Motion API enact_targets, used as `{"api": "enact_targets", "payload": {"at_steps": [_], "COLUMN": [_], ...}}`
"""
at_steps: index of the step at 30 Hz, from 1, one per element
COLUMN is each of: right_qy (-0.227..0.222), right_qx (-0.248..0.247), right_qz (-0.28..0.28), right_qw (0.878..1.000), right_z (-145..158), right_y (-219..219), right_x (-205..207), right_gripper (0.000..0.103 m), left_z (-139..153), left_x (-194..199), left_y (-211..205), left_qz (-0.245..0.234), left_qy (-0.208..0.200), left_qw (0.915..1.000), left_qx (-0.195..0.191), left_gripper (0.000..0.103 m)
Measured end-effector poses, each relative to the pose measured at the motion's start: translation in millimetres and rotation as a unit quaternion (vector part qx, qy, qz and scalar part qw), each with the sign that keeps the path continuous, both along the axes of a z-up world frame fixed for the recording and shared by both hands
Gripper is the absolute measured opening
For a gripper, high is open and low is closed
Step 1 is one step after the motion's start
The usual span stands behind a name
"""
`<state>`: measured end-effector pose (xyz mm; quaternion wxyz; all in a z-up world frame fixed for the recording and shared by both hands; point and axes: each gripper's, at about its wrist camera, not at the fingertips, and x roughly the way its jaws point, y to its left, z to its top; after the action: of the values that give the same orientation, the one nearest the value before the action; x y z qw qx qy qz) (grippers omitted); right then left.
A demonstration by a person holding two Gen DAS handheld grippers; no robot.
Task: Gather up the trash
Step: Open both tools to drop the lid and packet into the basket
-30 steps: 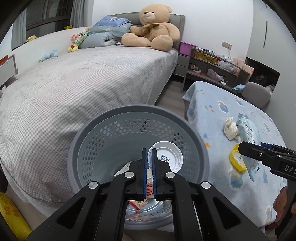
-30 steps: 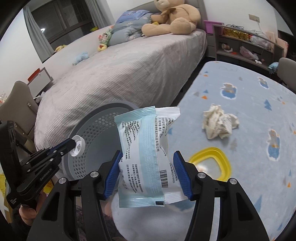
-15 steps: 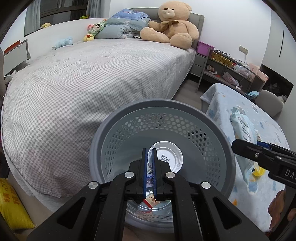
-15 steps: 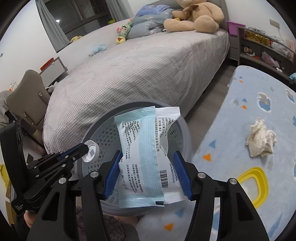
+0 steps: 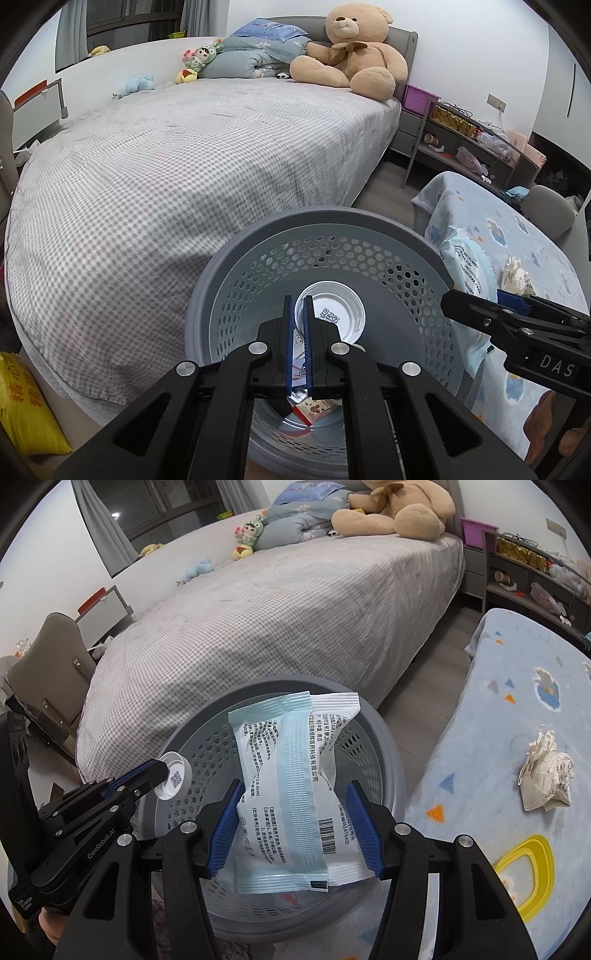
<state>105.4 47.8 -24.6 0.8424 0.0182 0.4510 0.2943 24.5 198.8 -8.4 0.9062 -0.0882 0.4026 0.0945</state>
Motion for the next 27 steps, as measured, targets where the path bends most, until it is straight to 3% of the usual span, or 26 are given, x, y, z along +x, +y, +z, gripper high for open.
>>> {"api": "enact_targets", "payload": {"at_steps": [7,9,10,12,27], "right_qy": [0.002,0.0,-0.003,-0.009,-0.01], "right_qx": [0.007,0.009,0.009,0.009,0.01], "right_qz": [-0.004,-0.003,-0.004,-0.007,-0.011], "right_qw": [1.0,1.0,1.0,1.0,1.0], "right_z": [-1,1,2,5,5], "right_y": [0,0,0,0,-4], "right_x": [1,1,0,-1,-4], "right_gripper": [0.057,0.059,0.063,0.068,0.069], "left_z": [-1,-1,0,2,6], "left_x": [-1,-2,-4,-5,-11], "left_y": [2,3,3,2,1], "left_qz": [0.004,0.005,0.006,0.009,0.016], "left_qy": [-0.003,-0.003,-0.003,-0.006,-0.012], "left_qw": [1.0,1.0,1.0,0.9999,0.9998], "left_qx": [-0.003,-0.006,-0.006,-0.003,0.0], "left_gripper": [0.007,0.015,0.024,0.03,0.052]}}
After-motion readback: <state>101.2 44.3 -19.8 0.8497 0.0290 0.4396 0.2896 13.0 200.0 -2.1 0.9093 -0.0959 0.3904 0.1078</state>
